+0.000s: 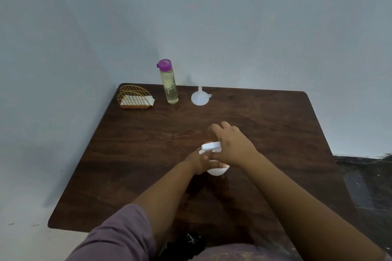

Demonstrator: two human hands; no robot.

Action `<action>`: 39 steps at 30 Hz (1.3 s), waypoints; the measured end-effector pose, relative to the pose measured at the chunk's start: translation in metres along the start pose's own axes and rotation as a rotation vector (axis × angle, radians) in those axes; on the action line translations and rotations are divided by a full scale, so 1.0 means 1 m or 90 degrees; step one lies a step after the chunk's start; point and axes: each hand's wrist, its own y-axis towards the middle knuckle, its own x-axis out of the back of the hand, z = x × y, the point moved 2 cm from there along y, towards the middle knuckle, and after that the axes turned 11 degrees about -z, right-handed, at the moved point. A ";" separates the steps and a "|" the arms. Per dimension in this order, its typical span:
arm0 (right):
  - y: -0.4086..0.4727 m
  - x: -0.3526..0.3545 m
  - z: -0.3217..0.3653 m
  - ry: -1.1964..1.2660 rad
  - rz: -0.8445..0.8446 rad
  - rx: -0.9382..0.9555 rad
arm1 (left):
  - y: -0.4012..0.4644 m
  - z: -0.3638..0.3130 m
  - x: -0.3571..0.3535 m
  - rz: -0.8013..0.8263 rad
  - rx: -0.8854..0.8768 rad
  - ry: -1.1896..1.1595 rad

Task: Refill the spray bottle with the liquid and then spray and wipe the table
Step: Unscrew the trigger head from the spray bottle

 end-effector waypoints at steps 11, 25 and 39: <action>-0.002 0.006 0.003 -0.066 0.128 0.110 | -0.002 -0.007 0.001 0.037 0.004 0.070; 0.004 -0.004 -0.005 0.021 0.084 0.042 | 0.000 -0.002 0.000 0.030 -0.006 0.049; 0.002 -0.007 -0.005 0.010 0.028 -0.038 | 0.004 0.007 -0.002 0.016 0.013 0.009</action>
